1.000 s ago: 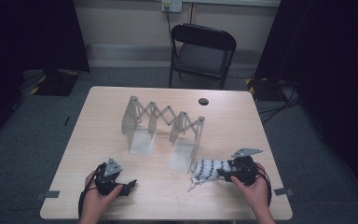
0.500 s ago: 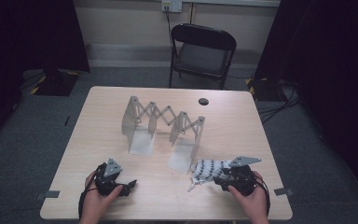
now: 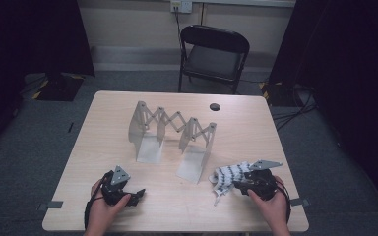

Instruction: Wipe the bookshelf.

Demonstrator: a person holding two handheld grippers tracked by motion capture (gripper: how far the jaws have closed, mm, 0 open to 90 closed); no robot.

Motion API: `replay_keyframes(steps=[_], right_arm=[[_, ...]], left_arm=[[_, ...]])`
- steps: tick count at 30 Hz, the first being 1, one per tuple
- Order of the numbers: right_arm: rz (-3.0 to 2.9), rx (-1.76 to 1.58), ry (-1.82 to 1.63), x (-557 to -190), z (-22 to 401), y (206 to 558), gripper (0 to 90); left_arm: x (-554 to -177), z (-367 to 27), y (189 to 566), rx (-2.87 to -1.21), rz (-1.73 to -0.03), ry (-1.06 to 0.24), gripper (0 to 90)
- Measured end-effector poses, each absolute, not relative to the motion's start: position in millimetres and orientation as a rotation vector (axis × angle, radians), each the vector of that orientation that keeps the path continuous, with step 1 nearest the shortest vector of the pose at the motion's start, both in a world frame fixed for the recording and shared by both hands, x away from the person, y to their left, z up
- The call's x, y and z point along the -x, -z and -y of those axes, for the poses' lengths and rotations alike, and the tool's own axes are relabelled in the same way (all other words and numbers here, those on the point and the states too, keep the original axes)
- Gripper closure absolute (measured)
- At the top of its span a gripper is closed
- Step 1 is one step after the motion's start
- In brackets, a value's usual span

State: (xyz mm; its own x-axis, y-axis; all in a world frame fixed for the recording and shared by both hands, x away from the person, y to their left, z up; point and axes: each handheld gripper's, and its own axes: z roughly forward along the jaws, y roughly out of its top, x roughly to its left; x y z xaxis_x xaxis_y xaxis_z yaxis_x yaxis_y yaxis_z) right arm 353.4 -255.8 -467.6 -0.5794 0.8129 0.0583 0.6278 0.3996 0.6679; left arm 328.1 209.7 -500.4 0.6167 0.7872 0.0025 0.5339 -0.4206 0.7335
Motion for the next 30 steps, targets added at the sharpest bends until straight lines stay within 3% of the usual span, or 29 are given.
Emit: replay_keyframes(steps=[7, 9, 13, 17, 22, 30], right_arm=[[-2.349, -1.190, -1.078, -358, 231, 447, 43.0], [-2.381, -1.162, -1.102, -360, 218, 449, 49.1], [-2.459, -1.093, -1.036, -360, 196, 462, 49.0], [-2.475, -1.088, -1.031, -351, 200, 469, 47.4], [-2.457, -1.093, -0.993, -339, 219, 467, 43.5], [-2.353, -1.197, -0.936, -325, 248, 464, 24.2]], left_arm=[[-328, -209, 500, -2.122, -1.036, -0.454, 11.6], [-328, -209, 500, -2.125, -1.032, -0.455, 11.6], [-328, -209, 500, -2.122, -1.036, -0.453, 11.5], [-329, -209, 500, -2.127, -1.035, -0.455, 11.1], [-329, -209, 500, -2.130, -1.031, -0.456, 11.0], [-329, -208, 501, -2.122, -1.038, -0.452, 10.8]])
